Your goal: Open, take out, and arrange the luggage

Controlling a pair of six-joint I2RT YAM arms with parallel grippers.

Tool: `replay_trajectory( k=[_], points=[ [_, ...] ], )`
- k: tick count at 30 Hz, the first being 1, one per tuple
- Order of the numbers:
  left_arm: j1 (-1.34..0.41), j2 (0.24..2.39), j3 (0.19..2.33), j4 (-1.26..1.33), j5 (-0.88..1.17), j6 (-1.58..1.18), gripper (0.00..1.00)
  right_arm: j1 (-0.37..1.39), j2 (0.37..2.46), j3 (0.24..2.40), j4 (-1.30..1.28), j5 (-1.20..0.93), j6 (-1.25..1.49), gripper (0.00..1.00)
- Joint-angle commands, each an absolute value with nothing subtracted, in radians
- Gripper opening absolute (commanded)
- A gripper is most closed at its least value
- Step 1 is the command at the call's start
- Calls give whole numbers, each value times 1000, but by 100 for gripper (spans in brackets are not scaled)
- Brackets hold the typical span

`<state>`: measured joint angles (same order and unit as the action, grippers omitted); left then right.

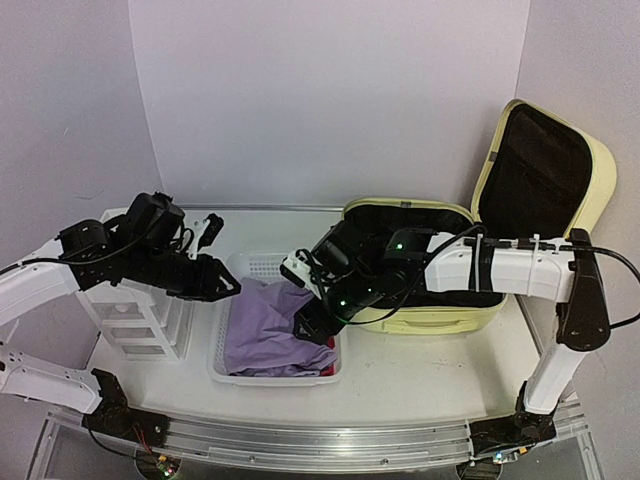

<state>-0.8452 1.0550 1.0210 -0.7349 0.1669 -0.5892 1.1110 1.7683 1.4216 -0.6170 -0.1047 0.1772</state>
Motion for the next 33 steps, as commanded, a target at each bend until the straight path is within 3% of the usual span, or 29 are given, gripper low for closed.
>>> replay_trajectory(
  k=[1,4,8,11,22,33],
  points=[
    [-847,1078,1120,-736,86,-537,37,1101,1716,1464,-613,0,170,75],
    [-847,1034,1162,-711,26,-501,49,1086,1655,1470,-605,49,145,79],
    [-846,906,1243,-671,-82,-402,69,1027,1533,1467,-607,132,127,98],
    [-847,832,1332,-668,-139,-295,77,928,1423,1477,-657,167,153,98],
    [-846,633,1531,-672,-368,-69,88,859,1105,1636,-768,432,-40,98],
    [-846,621,1560,-688,-371,-70,89,857,1043,1624,-741,487,-76,98]
  ],
)
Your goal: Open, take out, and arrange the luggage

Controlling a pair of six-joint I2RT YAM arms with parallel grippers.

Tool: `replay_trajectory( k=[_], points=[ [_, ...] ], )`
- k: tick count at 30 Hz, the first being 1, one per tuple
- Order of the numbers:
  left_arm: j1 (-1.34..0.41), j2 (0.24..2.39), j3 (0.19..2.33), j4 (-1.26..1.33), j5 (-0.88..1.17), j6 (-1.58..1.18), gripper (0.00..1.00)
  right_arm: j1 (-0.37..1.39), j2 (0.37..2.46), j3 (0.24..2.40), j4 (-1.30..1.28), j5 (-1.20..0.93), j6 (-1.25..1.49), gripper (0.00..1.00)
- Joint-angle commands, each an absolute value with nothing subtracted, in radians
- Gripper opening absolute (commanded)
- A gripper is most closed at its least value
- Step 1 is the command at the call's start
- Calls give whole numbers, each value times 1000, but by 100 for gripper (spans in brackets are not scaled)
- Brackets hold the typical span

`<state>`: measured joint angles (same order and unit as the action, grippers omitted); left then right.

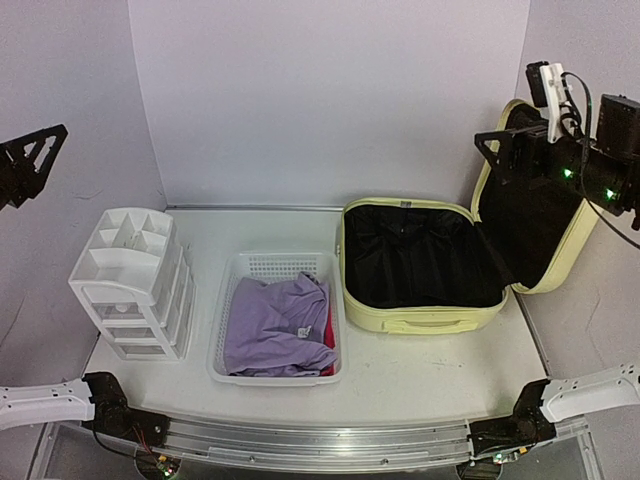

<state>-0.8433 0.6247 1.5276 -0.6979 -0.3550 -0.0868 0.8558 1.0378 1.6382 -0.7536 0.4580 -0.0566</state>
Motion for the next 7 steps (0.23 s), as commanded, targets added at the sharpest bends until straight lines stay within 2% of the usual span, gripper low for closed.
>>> replay_trajectory(
  k=[1,7],
  points=[
    [-846,626,1563,-690,-367,-69,89,857,1040,1620,-739,486,-73,98],
    [-847,668,1584,-693,-340,-69,89,858,1007,1572,-724,453,-65,98]
  ],
)
